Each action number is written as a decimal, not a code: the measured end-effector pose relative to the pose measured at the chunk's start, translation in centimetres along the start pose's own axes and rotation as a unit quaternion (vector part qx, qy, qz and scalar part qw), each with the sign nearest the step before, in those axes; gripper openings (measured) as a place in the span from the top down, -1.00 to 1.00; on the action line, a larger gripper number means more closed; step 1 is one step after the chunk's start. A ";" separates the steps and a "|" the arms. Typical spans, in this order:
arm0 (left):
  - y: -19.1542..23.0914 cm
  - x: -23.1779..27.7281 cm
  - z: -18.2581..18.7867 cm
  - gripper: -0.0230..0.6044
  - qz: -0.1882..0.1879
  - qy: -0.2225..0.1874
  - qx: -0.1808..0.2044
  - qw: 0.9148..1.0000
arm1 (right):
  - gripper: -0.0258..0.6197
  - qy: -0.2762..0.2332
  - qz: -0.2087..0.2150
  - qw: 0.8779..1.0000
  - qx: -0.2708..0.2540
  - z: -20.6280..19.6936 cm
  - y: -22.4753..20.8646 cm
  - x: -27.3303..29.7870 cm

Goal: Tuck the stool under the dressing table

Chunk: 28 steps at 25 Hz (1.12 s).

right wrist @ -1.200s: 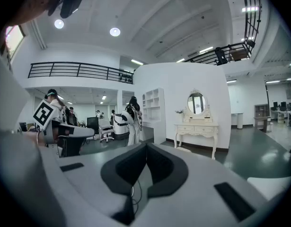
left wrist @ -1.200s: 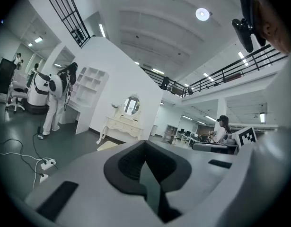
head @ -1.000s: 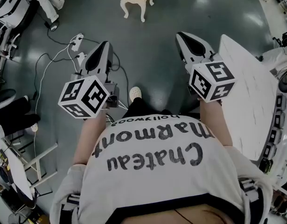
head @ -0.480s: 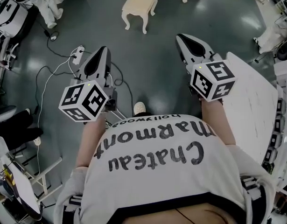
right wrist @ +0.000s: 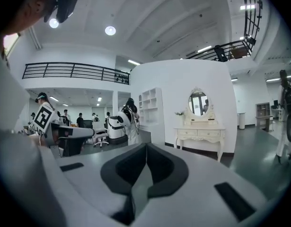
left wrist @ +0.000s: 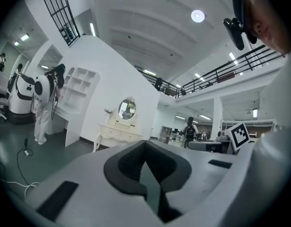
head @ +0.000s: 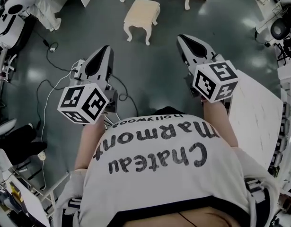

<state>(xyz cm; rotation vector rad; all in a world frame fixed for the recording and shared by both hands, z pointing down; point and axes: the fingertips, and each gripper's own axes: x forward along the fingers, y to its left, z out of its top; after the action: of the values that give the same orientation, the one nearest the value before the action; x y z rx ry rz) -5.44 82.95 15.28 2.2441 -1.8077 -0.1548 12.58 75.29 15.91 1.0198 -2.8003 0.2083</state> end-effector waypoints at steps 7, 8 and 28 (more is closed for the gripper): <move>2.6 6.3 -1.5 0.86 0.006 0.020 -0.028 0.999 | 0.84 0.031 0.013 0.999 0.019 -1.9 -4.8 5.7; 3.4 7.2 -1.6 0.86 0.013 0.021 -0.031 0.999 | 0.84 0.032 0.018 0.999 0.020 -1.9 -5.5 7.0; 8.5 30.3 -0.7 0.86 0.070 0.017 -0.042 0.997 | 0.84 0.034 0.109 0.993 0.032 1.6 -23.9 25.5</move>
<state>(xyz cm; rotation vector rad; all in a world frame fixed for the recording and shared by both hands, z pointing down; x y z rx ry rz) -6.53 51.90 20.54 2.0431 -1.8946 -0.1619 8.60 40.94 21.02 0.7025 -2.8557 0.3548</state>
